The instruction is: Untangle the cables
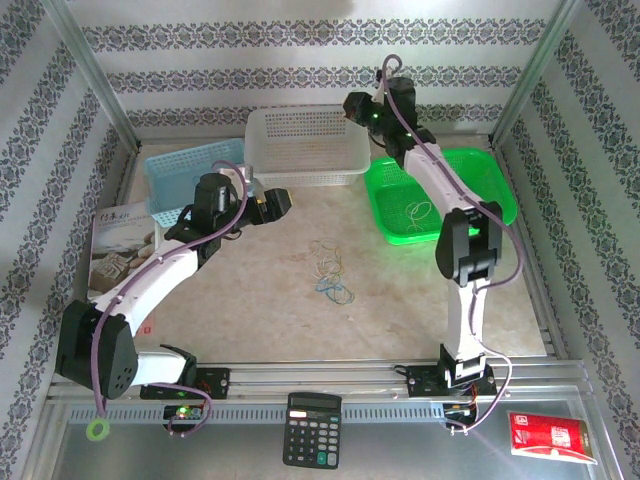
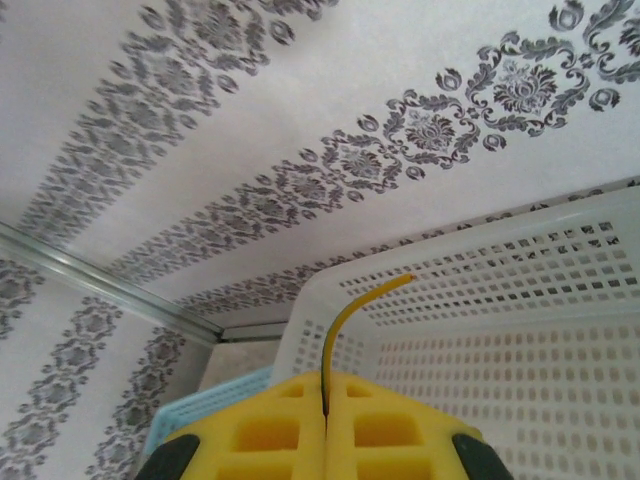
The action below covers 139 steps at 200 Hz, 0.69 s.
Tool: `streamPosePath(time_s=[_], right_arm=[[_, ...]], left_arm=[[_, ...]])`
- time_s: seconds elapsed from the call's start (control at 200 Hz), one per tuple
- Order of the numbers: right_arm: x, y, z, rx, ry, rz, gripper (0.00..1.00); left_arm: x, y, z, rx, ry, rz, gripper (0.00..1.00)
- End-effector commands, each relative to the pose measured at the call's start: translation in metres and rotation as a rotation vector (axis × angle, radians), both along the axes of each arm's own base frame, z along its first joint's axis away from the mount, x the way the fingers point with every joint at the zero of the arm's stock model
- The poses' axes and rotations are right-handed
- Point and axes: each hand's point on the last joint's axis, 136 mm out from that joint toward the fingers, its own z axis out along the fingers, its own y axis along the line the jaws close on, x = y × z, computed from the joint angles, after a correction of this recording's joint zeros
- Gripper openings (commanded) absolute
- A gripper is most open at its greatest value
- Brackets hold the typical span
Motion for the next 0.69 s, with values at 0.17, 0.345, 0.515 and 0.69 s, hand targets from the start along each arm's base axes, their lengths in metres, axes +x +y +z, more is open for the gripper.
streamPosePath(time_s=[0.17,0.345,0.515,0.69], right_arm=[[0.042,0.029,-0.031,-0.094,0.021,0.012,0.09],[0.029,0.049,-0.02,-0.118,-0.003,0.119,0.46],[-0.013,0.064,0.016,-0.161,-0.049,0.202,0.44],[-0.075,0.075,0.021,-0.194,-0.053,0.25,0.44]], left_arm=[[0.003,0.007,0.008,-0.02,-0.024,0.016,1.0],[0.0,0.008,0.007,-0.008,-0.021,0.007,1.0],[-0.001,0.008,0.002,-0.019,-0.011,0.013,1.0],[-0.003,0.006,0.0,-0.035,-0.03,0.004,1.0]])
